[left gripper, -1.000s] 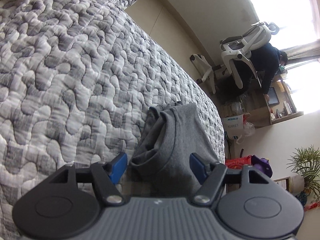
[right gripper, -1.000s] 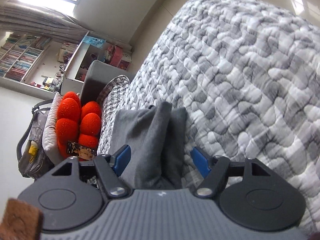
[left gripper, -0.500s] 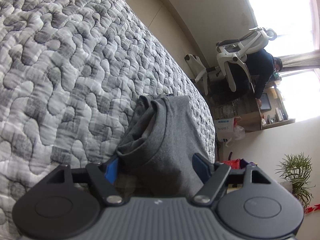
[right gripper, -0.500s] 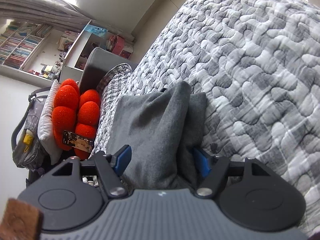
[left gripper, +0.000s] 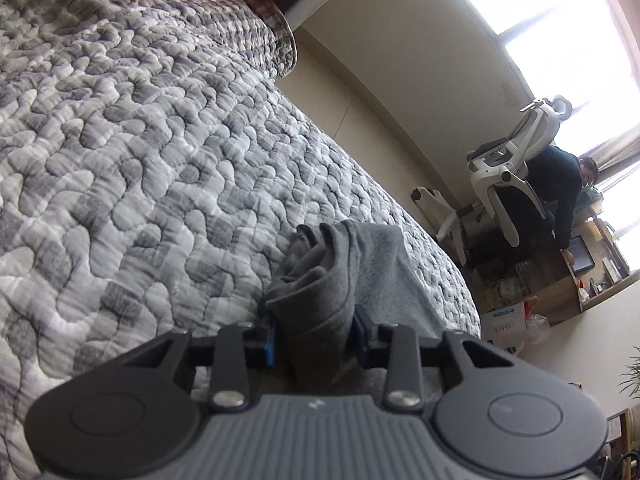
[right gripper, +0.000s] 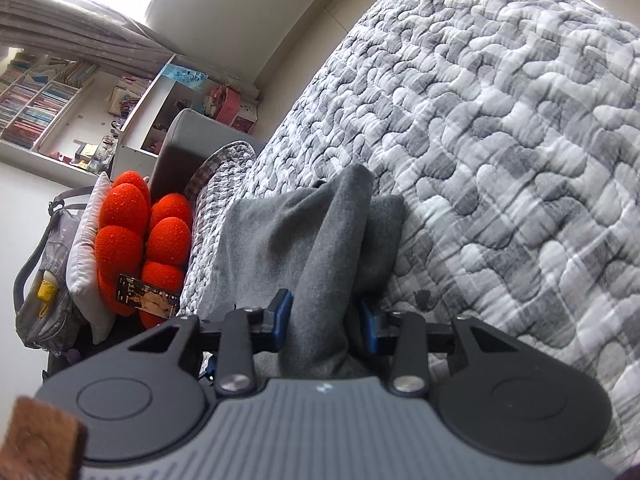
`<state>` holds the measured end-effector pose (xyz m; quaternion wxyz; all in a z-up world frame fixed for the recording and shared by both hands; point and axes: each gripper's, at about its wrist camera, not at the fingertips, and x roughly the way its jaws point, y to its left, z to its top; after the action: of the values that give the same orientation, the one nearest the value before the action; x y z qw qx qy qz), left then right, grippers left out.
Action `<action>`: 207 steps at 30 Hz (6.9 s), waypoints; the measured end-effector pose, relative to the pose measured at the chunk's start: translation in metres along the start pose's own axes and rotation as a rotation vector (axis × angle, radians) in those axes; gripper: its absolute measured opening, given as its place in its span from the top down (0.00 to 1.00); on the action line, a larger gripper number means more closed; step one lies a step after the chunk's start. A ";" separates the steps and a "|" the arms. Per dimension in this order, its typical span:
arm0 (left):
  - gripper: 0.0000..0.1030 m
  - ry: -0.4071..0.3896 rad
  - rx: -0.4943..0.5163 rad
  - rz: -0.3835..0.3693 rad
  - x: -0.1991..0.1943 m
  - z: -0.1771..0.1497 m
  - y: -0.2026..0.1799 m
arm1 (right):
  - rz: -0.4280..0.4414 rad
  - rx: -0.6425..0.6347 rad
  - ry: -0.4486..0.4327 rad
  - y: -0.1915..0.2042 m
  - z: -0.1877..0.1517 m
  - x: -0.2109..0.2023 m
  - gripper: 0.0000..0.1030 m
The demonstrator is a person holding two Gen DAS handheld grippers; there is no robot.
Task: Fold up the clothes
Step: 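Lift the folded grey shirt with both grippers off the bed, then carry the folded shirt with both grippers toward the sofa clothes stack, then lower the shirt onto the folded clothes stack and open both grippers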
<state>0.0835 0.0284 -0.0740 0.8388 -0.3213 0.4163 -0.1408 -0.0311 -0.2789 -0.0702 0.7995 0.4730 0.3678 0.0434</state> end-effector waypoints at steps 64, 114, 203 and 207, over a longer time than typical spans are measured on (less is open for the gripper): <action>0.55 0.180 -0.208 -0.099 -0.056 -0.041 0.068 | 0.021 -0.057 0.031 0.006 -0.001 0.003 0.46; 0.81 -0.576 -0.336 0.115 -0.196 0.033 0.123 | 0.264 -0.412 0.198 0.241 -0.056 0.171 0.80; 0.79 -0.973 -0.405 0.674 -0.224 0.091 0.207 | 0.477 -1.247 0.140 0.395 -0.216 0.331 0.87; 0.76 -0.992 -0.412 0.661 -0.229 0.088 0.204 | 0.499 -1.204 0.132 0.400 -0.212 0.317 0.81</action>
<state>0.0065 0.3347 -0.0293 0.8521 -0.3577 0.0735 0.3749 0.1772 0.2270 0.0119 0.8661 0.0103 0.2069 0.4549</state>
